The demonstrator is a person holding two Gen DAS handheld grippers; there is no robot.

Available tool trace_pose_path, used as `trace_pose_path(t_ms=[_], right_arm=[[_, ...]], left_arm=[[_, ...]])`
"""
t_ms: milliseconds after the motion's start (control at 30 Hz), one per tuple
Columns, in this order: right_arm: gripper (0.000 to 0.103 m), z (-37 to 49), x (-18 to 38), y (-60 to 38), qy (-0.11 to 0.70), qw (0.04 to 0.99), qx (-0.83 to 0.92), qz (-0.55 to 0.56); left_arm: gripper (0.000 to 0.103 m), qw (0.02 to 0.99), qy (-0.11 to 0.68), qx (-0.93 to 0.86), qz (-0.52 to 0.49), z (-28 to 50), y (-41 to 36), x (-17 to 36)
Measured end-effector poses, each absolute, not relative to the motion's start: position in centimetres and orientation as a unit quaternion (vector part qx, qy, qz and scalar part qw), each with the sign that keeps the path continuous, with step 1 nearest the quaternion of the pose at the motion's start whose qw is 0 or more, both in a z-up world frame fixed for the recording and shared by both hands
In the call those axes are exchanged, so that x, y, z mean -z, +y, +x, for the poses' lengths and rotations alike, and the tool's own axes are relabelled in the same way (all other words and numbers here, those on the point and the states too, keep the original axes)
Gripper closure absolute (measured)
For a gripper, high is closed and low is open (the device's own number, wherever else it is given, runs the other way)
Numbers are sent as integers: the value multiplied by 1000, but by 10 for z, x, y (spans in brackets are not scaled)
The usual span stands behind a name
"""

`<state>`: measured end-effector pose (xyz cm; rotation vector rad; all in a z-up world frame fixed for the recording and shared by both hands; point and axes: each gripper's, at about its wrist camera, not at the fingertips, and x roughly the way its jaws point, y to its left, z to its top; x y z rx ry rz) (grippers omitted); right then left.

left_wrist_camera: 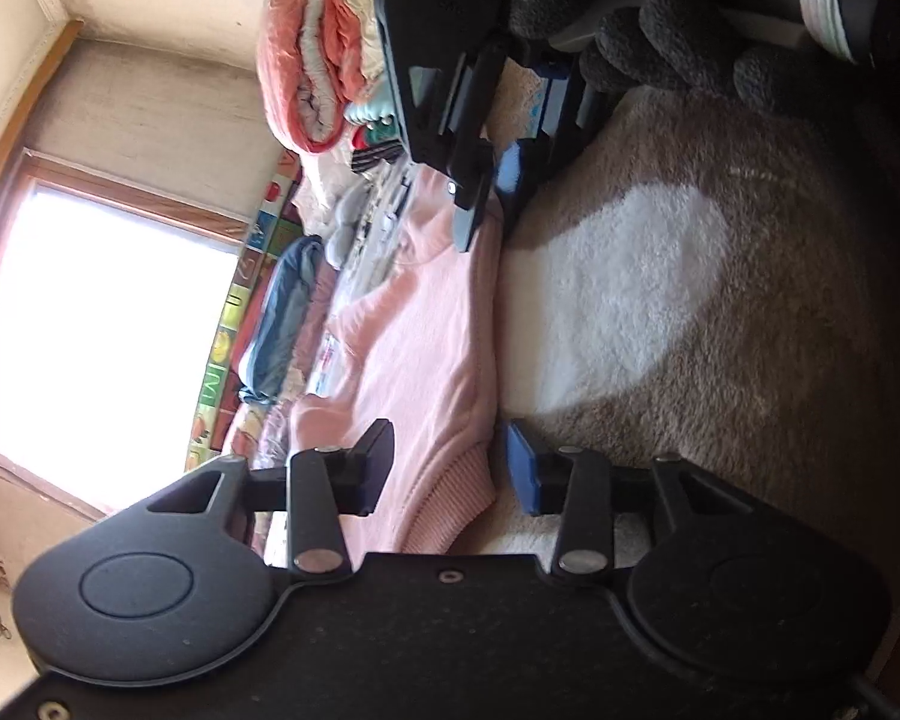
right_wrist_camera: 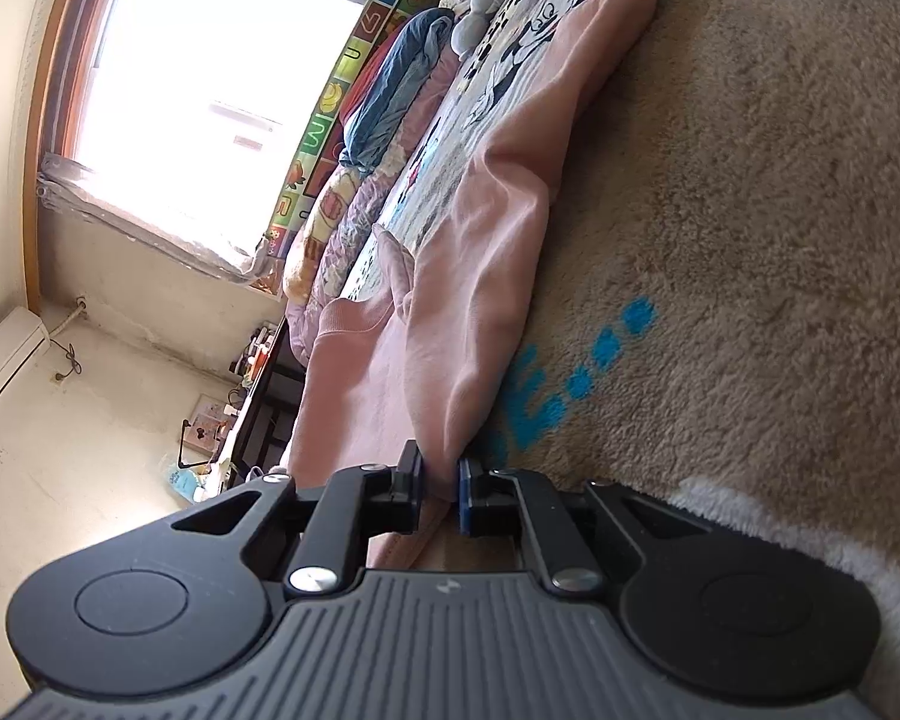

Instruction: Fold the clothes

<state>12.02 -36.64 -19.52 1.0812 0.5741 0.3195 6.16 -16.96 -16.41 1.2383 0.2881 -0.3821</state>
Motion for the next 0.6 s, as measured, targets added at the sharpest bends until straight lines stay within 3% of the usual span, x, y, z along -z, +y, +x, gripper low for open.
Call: trace_pose_path(t_ms=[100,600], right_arm=[[93,121,195,-366,270,809,-151,500],[94,119,191,-359,260,833,-150,464]], left_arm=[[97,803,162,186,543,56,-168,166],[97,850,198,226,432,32,-147,146]])
